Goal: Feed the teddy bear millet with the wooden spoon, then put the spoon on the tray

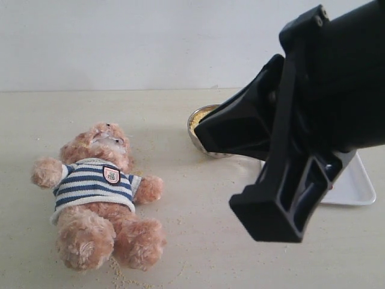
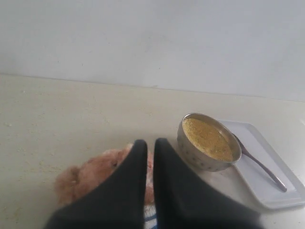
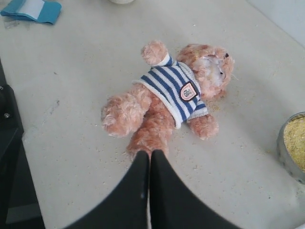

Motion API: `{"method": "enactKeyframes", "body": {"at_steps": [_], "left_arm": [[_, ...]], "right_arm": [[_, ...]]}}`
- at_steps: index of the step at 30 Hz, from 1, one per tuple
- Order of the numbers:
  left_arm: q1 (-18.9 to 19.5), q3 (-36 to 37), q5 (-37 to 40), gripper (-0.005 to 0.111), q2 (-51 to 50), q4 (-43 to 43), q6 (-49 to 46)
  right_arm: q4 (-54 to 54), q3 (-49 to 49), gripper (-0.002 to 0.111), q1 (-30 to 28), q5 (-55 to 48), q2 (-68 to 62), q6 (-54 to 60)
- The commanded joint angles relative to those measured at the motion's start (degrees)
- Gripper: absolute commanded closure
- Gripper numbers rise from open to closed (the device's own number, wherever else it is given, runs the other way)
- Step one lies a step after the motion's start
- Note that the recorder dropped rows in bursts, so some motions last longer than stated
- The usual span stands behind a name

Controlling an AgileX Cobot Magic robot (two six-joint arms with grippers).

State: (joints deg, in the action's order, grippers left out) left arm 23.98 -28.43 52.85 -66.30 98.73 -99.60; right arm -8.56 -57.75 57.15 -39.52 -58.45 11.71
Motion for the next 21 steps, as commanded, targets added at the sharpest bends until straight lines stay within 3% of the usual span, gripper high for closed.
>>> {"method": "enactKeyframes", "body": {"at_steps": [1, 11, 21], "left_arm": [[0.1, 0.4, 0.8, 0.102, 0.3, 0.9, -0.4], [0.1, 0.4, -0.2, 0.102, 1.4, 0.3, -0.4], [0.0, 0.4, -5.6, 0.102, 18.9, -0.6, -0.4]], "right_arm": [[-0.2, -0.1, 0.108, 0.1, -0.1, 0.6, 1.8], [-0.2, -0.1, 0.108, 0.1, 1.2, 0.6, 3.2], [0.2, -0.1, 0.108, 0.1, 2.4, 4.0, 3.2]]}}
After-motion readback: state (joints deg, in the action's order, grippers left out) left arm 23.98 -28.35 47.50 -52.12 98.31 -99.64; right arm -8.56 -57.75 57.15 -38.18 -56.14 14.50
